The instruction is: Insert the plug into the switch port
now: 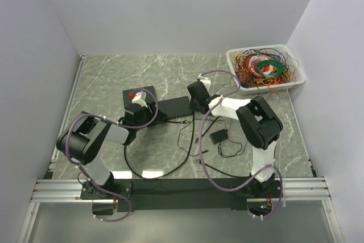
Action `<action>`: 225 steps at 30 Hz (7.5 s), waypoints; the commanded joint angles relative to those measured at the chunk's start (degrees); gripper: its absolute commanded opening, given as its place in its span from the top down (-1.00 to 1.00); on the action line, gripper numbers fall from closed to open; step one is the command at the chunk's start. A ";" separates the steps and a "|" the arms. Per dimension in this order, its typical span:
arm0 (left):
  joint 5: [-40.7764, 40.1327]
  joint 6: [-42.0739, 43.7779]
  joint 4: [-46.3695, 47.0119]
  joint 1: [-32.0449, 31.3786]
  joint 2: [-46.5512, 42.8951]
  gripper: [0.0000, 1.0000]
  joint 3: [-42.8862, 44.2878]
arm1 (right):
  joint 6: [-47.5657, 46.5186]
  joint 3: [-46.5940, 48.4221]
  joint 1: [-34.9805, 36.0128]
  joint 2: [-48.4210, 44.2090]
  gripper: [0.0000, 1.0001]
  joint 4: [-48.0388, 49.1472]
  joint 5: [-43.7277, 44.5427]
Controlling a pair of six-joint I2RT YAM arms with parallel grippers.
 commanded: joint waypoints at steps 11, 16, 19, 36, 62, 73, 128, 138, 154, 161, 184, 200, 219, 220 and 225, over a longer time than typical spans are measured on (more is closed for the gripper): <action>-9.56 -5.72 -14.60 -9.98 -25.00 -0.07 -8.55 | -7.66 13.33 0.97 3.98 1.00 6.38 -9.41; -17.48 -1.15 -25.61 -9.80 -31.00 -0.11 -3.37 | -8.72 7.82 -0.17 -2.69 1.00 4.70 -6.15; -19.42 -0.44 -27.20 -8.75 -32.68 -0.20 -1.43 | -9.16 2.02 -0.26 -8.75 1.00 3.13 -3.95; 0.87 5.63 4.60 1.71 -18.10 -0.93 -3.97 | -8.90 -13.21 9.32 -15.81 1.00 1.63 -7.38; 10.55 7.65 13.23 3.73 -4.20 -0.76 -2.48 | -11.54 -7.84 9.42 -9.20 1.00 -3.48 -1.31; 10.81 7.21 13.05 3.73 -4.46 -0.75 -2.66 | -10.57 -10.57 8.00 -11.59 1.00 -0.57 -3.77; 18.02 13.27 15.43 5.40 6.96 -0.61 3.40 | -13.47 1.91 15.12 0.90 1.00 -8.57 -11.50; 14.94 14.68 13.23 5.40 8.45 -0.57 4.55 | -13.64 5.34 15.21 -0.06 1.00 -12.35 -14.50; 21.96 15.82 19.82 5.05 11.26 -0.47 2.35 | -15.49 10.52 13.81 2.66 1.00 -14.99 -12.74; 22.60 20.03 15.88 1.45 12.15 -0.44 4.55 | -18.91 12.11 13.63 2.04 1.00 -15.25 -11.25; 22.76 23.47 13.15 -1.80 14.87 0.01 6.22 | -20.76 14.13 10.38 -1.21 1.00 -11.21 -8.07; 26.02 25.75 16.40 -2.68 15.75 0.51 4.90 | -27.71 14.92 6.60 -3.93 1.00 -10.60 -15.64; 29.35 28.21 14.20 -4.79 17.33 0.67 6.48 | -30.08 15.10 6.42 0.02 1.00 -1.99 -16.87; 29.79 28.30 14.46 -4.97 17.33 0.67 6.40 | -30.25 14.66 6.33 0.37 1.00 -1.20 -16.87; 31.02 28.65 13.23 -5.32 17.59 0.70 7.10 | -29.99 14.83 6.07 1.25 1.00 2.33 -17.05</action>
